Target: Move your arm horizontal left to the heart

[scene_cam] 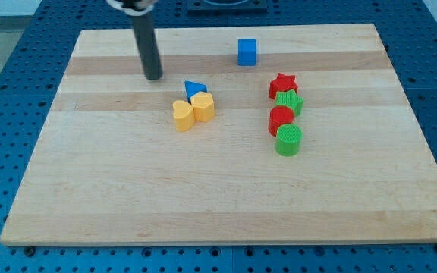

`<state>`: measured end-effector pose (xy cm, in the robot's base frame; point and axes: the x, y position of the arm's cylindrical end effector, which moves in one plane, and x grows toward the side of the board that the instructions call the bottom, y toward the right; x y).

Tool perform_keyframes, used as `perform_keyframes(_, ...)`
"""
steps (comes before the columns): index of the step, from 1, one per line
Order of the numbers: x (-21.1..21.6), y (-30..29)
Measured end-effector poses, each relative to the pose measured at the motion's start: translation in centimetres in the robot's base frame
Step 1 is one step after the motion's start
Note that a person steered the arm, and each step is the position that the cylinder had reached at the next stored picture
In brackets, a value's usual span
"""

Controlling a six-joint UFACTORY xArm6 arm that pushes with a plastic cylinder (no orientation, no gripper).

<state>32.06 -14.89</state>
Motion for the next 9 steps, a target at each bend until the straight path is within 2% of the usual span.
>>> perform_keyframes(2, -0.3, -3.1)
perform_keyframes(3, -0.3, -7.7)
perform_keyframes(4, -0.8, -9.8)
perform_keyframes(7, -2.2, -12.3)
perform_keyframes(9, -0.1, -9.5)
